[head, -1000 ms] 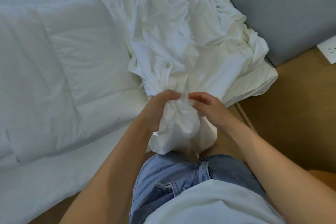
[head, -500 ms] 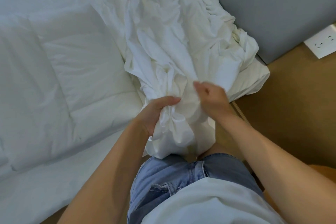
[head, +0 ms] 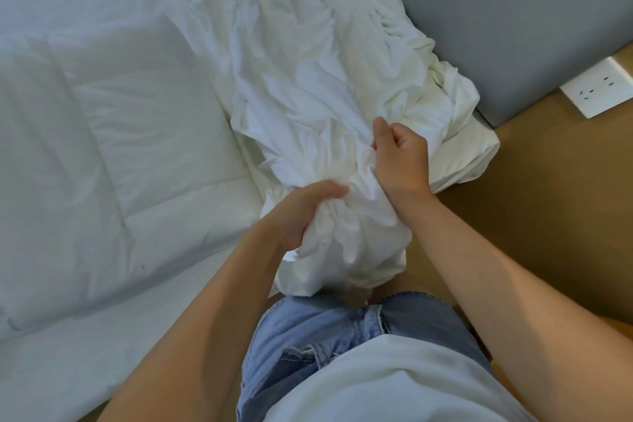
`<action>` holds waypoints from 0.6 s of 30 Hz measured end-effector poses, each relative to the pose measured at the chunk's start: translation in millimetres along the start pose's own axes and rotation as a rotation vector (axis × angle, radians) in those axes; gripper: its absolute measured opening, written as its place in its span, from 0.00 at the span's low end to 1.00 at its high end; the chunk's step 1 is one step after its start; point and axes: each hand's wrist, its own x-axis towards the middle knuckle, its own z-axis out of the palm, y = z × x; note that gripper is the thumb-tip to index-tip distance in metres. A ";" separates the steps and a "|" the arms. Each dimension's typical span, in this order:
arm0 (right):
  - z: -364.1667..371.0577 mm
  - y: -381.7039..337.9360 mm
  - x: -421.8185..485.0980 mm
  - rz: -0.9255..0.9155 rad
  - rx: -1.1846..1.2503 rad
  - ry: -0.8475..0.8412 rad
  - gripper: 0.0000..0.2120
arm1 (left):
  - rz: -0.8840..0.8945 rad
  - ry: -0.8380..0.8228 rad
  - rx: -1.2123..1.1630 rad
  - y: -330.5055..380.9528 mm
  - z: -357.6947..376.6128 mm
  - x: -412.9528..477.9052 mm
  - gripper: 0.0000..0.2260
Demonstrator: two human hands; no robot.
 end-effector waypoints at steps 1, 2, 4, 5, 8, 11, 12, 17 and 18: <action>3.0 -3.5 3.1 0.014 0.019 0.020 0.19 | -0.063 -0.016 0.076 -4.3 4.5 -0.8 0.20; 6.4 -7.9 7.1 0.031 0.048 0.038 0.20 | -0.125 -0.035 0.153 -9.9 8.8 -1.8 0.21; 14.9 -15.5 16.3 0.041 0.087 0.042 0.20 | -0.218 -0.044 0.251 -19.3 15.9 -4.8 0.30; 20.2 -17.9 19.7 0.034 0.086 0.030 0.20 | -0.239 -0.043 0.276 -20.7 16.6 -5.4 0.34; 34.9 -17.4 25.0 0.047 0.060 0.005 0.17 | -0.181 -0.071 0.357 -8.3 12.8 -3.4 0.34; 33.3 -12.0 24.3 0.079 0.000 0.014 0.13 | -0.043 0.125 0.288 5.4 4.2 0.2 0.14; 27.7 -9.6 19.9 0.065 -0.019 0.013 0.09 | -0.005 0.161 0.186 8.1 1.1 -1.3 0.05; -2.5 18.7 -41.3 0.034 -0.036 -0.215 0.22 | 0.118 0.021 -0.212 14.0 -7.8 -6.2 0.10; -3.3 23.2 -52.7 0.099 -0.009 -0.373 0.23 | 0.120 -0.012 -0.222 14.5 -4.5 -5.1 0.11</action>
